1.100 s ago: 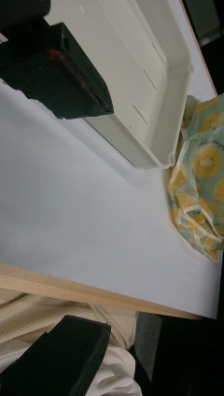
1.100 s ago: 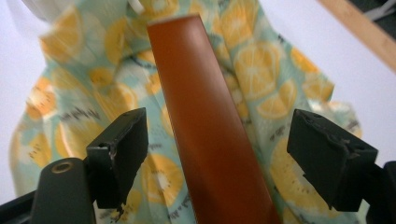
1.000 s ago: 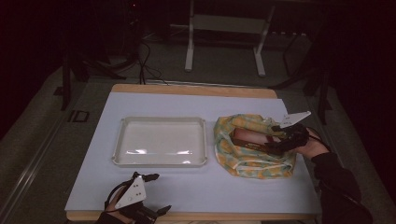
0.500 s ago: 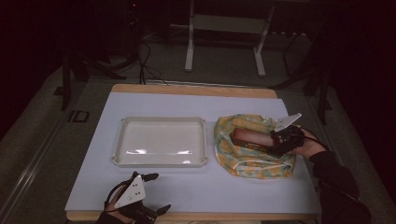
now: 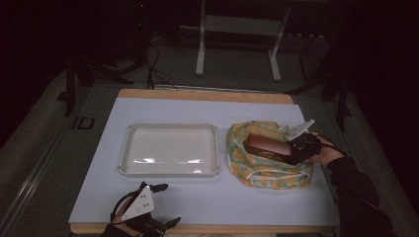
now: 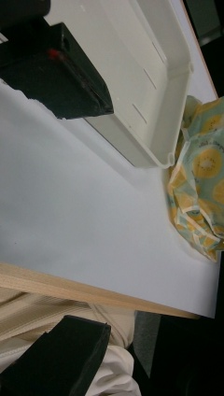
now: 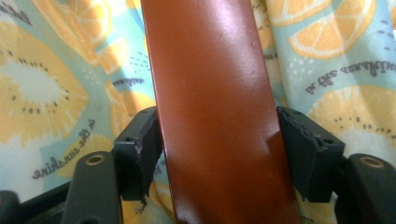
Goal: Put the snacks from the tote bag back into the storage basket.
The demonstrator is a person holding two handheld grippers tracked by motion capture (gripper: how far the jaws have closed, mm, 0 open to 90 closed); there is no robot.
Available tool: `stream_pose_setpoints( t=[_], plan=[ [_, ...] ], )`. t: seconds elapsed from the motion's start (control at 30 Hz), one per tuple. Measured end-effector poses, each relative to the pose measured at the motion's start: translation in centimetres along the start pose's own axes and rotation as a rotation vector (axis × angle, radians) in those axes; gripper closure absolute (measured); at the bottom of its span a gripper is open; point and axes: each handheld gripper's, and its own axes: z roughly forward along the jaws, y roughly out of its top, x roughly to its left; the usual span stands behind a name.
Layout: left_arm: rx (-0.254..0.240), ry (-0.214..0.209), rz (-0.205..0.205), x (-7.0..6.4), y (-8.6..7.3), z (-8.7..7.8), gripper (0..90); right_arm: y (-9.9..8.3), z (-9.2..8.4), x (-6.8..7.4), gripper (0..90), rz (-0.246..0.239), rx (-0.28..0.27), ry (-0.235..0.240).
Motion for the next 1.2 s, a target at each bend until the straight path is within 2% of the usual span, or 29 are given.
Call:
stream_pose_setpoints(
  t=[0.07,0.33,0.53,0.83,1.2],
  plan=[
    [0.001,0.000,-0.002,0.0,0.0,0.0,0.0,0.0,-0.1,0.1,39.2,-0.020,0.010,0.012],
    [0.006,-0.005,-0.001,0.0,-0.1,0.0,0.0,0.1,-0.6,0.3,42.3,-0.052,0.017,0.037],
    [0.008,-0.006,0.001,0.0,-0.1,0.0,0.0,0.1,-1.5,0.2,42.6,-0.047,-0.019,0.037],
    [0.008,-0.008,0.004,-0.1,0.0,0.1,0.0,0.6,-2.8,0.2,42.7,-0.054,-0.020,0.033],
    [0.009,-0.009,0.005,-0.1,0.0,0.0,0.0,1.8,-4.1,0.0,42.8,-0.086,-0.010,0.018]
  ],
)
